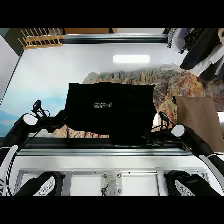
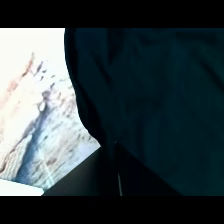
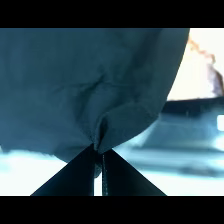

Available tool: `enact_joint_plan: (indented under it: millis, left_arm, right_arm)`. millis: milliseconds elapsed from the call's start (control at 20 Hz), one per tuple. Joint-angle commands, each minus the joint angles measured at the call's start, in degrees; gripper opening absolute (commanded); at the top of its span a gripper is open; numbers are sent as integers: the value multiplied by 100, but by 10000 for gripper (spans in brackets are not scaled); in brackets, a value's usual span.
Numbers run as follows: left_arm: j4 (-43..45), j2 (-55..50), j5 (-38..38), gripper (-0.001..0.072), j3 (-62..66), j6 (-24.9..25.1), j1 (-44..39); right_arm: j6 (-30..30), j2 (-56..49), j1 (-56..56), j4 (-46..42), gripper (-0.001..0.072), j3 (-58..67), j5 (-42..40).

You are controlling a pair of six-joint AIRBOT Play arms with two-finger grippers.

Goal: Fold the clothes and pants, and hang the long-sleeved shirts on hangers.

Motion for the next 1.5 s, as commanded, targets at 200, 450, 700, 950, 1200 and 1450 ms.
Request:
enact_joint_plan:
  millis: [200,450,700,950,1200,1450]
  left_arm:
    - [846,1478,-1888,13,-15,70,4]
    - [848,1939,-2006,13,103,28,7]
    - [737,730,-1694,13,1023,195,2]
    - [756,-850,-1456,13,2398,439,-323]
    - [754,-2258,-1298,13,3641,374,-474]
    - [754,-3230,-1429,13,4559,229,-446]
  right_arm:
    - [264,1255,7,-1985,18,730,2774]
    - [433,903,0,-2221,17,1910,2863]
    - [409,-498,0,-2492,17,3613,2813]
    - [387,-1882,0,-2535,17,5047,2485]
    - [433,-2809,-2,-2535,18,5823,1987]
    - [933,-3252,-166,-2551,18,5904,1305]
